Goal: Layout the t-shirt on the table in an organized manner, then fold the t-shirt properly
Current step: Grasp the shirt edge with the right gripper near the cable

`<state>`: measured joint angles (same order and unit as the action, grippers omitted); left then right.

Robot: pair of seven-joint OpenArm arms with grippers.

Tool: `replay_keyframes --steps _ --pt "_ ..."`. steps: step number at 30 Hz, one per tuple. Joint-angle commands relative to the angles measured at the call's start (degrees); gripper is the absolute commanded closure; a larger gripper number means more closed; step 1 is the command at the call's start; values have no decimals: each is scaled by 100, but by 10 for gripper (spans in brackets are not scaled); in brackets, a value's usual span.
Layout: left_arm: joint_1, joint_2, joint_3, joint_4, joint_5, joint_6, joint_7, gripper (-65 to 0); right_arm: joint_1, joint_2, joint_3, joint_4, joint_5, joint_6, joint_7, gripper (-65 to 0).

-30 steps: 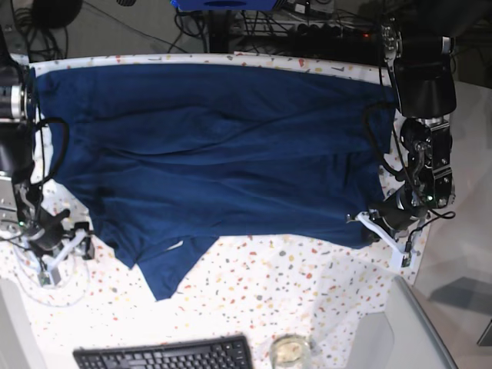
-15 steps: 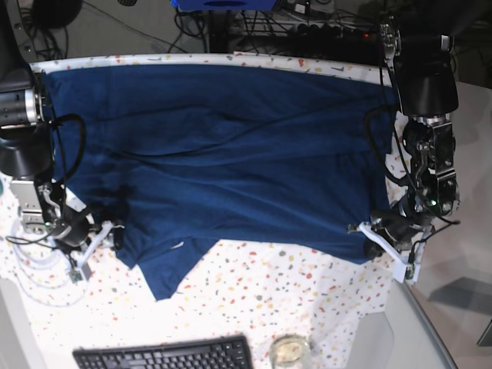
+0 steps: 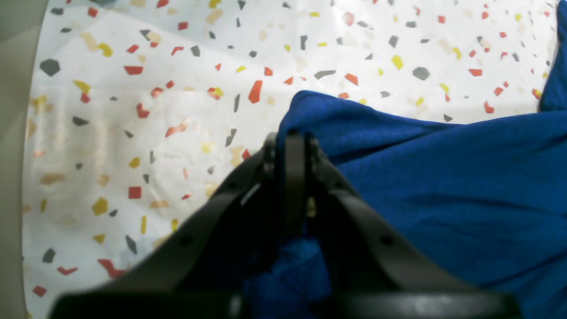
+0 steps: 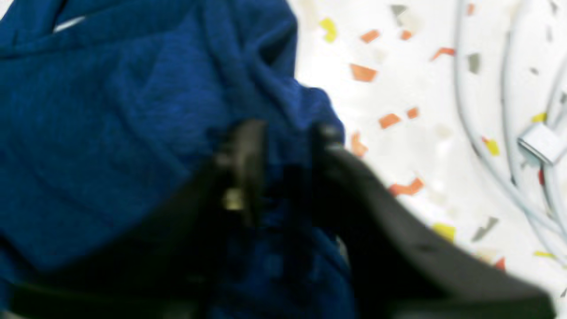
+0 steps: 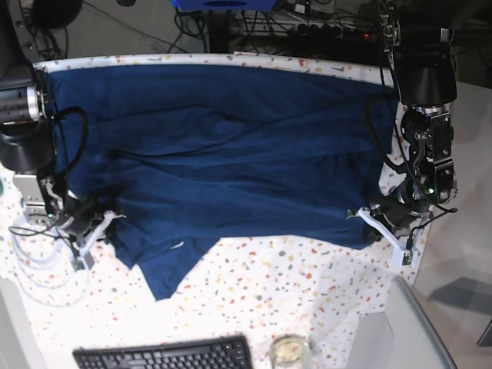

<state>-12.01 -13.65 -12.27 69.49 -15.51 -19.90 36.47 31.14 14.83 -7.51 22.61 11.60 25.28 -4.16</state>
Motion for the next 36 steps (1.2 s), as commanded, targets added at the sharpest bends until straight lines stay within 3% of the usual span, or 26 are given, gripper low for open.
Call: replay_keyframes --steps 1,4,6,16,26,36 --pt "-113 -72 -25 88 -62 -10 -152 0 179 69 26 73 40 -9 131 -54" --pt "-104 -72 -25 79 -62 -10 -152 0 170 69 26 73 40 -9 104 -51" --pt "-104 -72 -25 79 -62 -10 -152 0 170 86 26 73 40 -9 104 0" --pt "-166 -28 18 132 -62 -10 -152 0 232 280 26 680 40 -9 95 0" --pt "-298 -55 -34 141 -62 -10 -152 0 -199 491 17 2051 32 -9 -537 0" --pt "-456 -28 -34 141 -62 -10 -152 0 -375 491 17 2121 32 0 -608 0"
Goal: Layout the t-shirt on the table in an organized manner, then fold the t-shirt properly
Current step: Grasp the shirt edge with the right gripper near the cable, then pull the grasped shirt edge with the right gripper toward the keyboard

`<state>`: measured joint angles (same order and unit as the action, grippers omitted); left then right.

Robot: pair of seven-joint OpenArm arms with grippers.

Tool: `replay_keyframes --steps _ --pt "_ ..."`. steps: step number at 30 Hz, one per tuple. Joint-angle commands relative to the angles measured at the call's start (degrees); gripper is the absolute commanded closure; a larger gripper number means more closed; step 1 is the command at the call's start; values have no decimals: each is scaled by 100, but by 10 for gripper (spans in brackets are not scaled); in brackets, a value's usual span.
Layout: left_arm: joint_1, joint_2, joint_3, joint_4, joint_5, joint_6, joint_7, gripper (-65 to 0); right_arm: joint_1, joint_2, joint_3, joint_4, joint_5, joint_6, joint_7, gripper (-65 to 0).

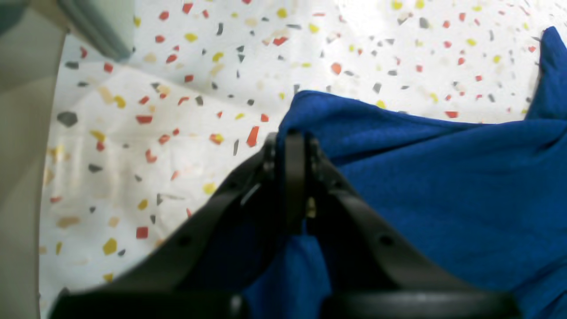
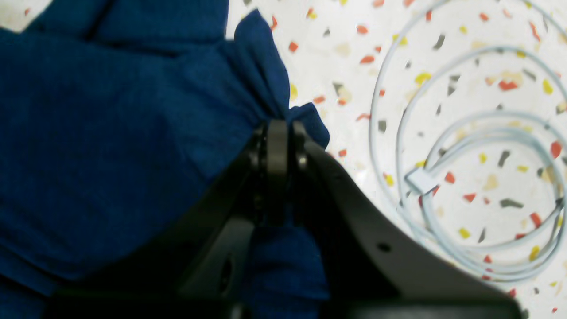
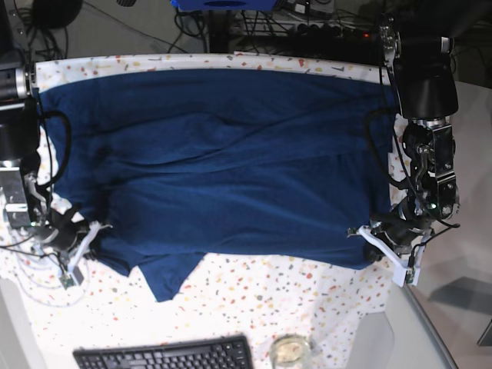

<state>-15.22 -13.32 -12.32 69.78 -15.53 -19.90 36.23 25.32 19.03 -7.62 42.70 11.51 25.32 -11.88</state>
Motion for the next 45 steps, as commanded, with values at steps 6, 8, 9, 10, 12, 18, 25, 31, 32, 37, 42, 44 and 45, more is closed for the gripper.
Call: replay_keyframes --steps 6,8,9,10,12,18,25,31,32,37,42,44,45 --pt "-56 -61 -4 -169 -60 -10 -128 0 92 71 28 130 40 13 164 0" --pt "59 -61 -21 -187 -60 -10 -137 0 -22 71 36 253 40 13 164 0" --pt "85 -61 -21 -160 -60 -10 -137 0 -93 71 36 368 40 13 164 0" --pt "103 -61 -21 -143 -60 -10 -137 0 -180 71 36 508 40 13 164 0" --pt "138 -61 -4 -64 -60 -10 -137 0 -374 176 36 895 40 13 137 0" --pt "243 -79 -4 -2 -60 -10 -119 0 -752 238 45 1352 40 13 137 -2" --pt "278 -70 32 -20 -60 -10 -128 0 -515 185 -16 1036 40 13 137 -2" --pt "296 -70 32 -20 -60 -10 -111 0 -224 141 -95 965 40 13 137 -2" --pt "296 -70 32 -20 -60 -10 -102 0 -119 97 -219 886 40 13 137 -2" --pt "305 -70 40 -20 -60 -10 -102 0 92 27 -640 579 40 13 137 -2" --pt "375 -70 40 -20 -60 -10 -93 0 -84 -149 -1036 596 40 13 137 -2" --pt "428 -79 40 16 -60 -10 -93 0 -242 -158 -1115 781 40 13 137 -2" --pt "445 -79 40 16 -60 -10 -102 0 -400 -158 -1142 939 40 13 137 -2"
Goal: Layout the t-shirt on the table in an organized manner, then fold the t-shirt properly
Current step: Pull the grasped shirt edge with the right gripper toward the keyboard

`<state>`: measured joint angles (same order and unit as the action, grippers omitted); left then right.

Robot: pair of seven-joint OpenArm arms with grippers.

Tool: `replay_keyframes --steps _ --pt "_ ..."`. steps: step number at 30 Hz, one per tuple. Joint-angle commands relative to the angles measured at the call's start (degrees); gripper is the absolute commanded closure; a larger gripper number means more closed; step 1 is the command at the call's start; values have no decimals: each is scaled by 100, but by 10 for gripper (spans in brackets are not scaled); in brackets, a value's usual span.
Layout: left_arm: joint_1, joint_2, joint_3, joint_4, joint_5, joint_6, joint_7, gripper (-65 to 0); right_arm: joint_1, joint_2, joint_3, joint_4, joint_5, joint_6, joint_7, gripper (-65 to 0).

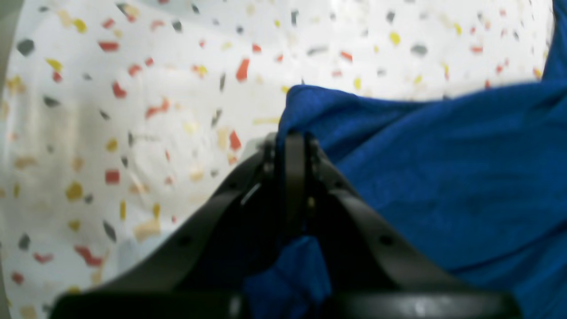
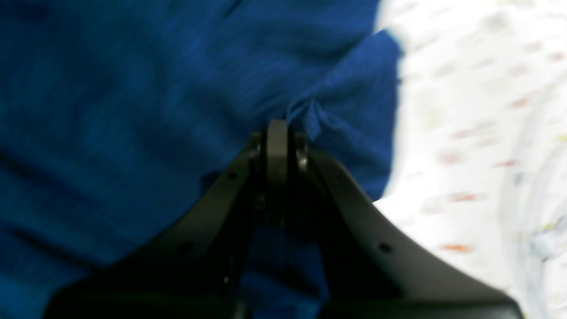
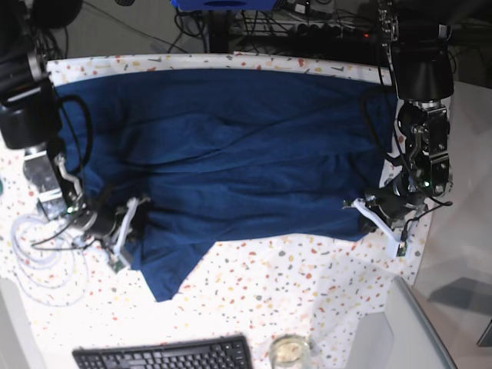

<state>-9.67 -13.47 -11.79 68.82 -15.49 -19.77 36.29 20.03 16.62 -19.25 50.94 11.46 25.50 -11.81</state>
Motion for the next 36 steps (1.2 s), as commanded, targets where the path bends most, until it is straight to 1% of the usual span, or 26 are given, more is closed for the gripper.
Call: replay_keyframes --steps 1,6,13,16,18,20,22,23,24,25,26,28,30,33,36 --pt "-110 -64 -12 103 -65 -23 -117 0 -3 83 30 300 45 -5 131 -2" --pt "-101 -64 -12 59 -65 -23 -108 0 -680 100 30 1188 45 -5 131 -2" --pt "-101 -55 -12 59 -65 -23 -108 0 -1410 100 30 1838 45 -5 131 -2" --pt "-101 -55 -3 59 -56 -23 -100 0 -1630 92 30 2067 54 -5 78 -14" --pt "-13 -55 -3 59 -56 -23 -100 0 -1674 92 30 2251 54 -5 -256 -68" --pt "48 -55 -3 59 -56 -23 -126 0 -1674 92 56 2559 54 -5 -643 -170" --pt "92 -55 -3 50 -56 -23 -126 0 -1674 118 74 2946 54 -5 -836 -257" --pt "145 -55 -3 24 -56 -23 -126 0 -1665 127 144 3078 62 -5 -836 -288" --pt "163 -55 -12 -11 -56 -23 -135 0 -1647 109 382 3174 62 -5 -836 -314" --pt "189 -55 -21 -20 -56 -23 -135 0 -1568 56 716 3192 62 -13 -836 -329" --pt "207 -55 -21 -20 -56 -23 -135 0 -1419 -67 962 3157 62 -13 -845 -330" --pt "295 -55 -30 -20 -56 -23 -135 0 -1005 -383 1533 2717 45 -13 -898 -329" --pt "330 -55 -30 -20 -56 -23 -144 0 -399 -559 1938 1864 45 -13 -986 -329" --pt "409 -55 -21 -11 -56 -23 -144 0 533 -620 2034 168 54 -5 -994 -329" --pt "418 -55 -21 -3 -56 -23 -144 0 1131 -638 2043 -1142 54 -5 -801 -329"
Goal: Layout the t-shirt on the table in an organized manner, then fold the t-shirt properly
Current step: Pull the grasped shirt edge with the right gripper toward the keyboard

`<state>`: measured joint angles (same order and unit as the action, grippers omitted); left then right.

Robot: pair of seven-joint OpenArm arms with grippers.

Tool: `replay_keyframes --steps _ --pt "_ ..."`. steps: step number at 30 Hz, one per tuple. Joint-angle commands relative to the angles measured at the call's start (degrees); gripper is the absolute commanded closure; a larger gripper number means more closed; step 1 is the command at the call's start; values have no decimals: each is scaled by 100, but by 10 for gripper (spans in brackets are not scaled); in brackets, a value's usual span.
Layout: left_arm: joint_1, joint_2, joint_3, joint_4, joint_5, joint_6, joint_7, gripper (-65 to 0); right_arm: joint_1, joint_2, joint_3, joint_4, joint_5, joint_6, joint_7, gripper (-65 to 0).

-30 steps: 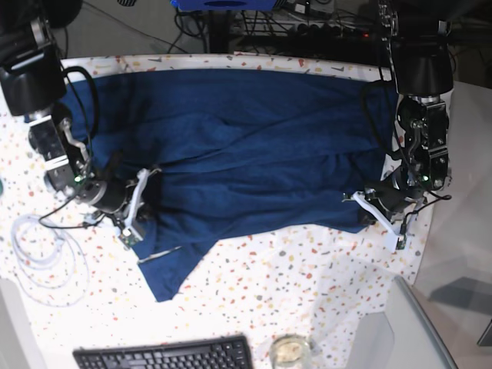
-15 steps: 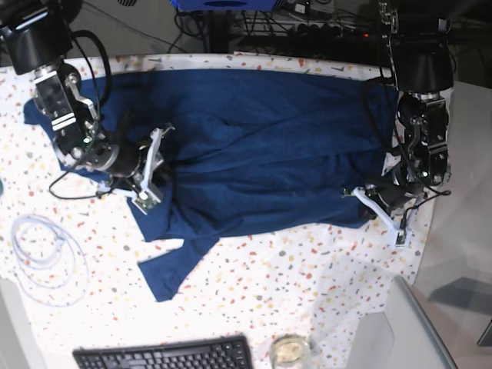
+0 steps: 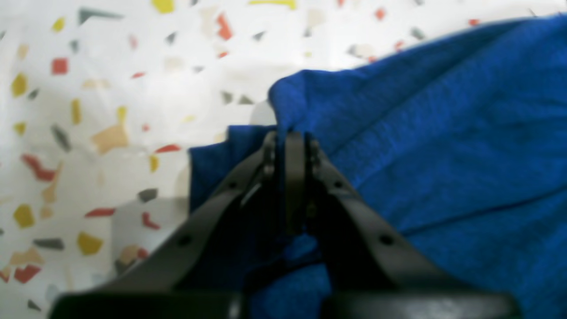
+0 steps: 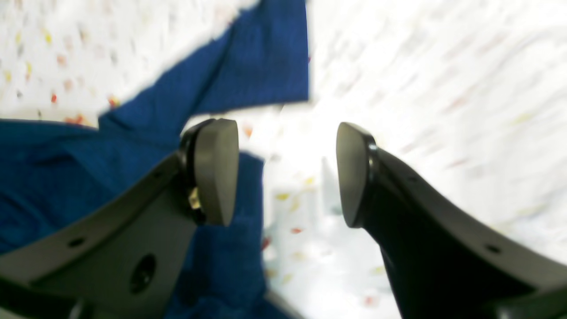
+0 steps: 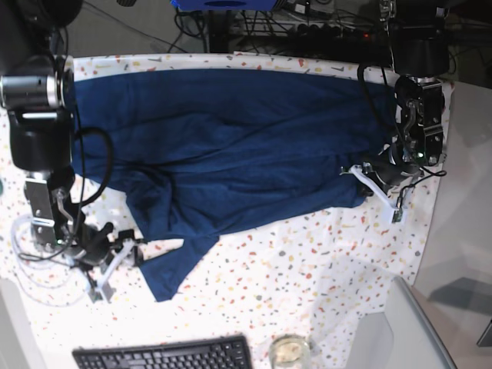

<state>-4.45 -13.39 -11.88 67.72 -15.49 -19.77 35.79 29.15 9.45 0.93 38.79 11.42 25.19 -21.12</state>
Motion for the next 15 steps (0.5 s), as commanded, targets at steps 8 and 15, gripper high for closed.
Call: replay_keyframes --steps 8,15 --pt "-105 -72 -47 98 -56 -23 -93 0 492 -62 17 -859 58 26 570 -329" --pt "-122 -72 -47 98 -56 -23 -93 0 466 -194 8 -1254 58 26 587 -327"
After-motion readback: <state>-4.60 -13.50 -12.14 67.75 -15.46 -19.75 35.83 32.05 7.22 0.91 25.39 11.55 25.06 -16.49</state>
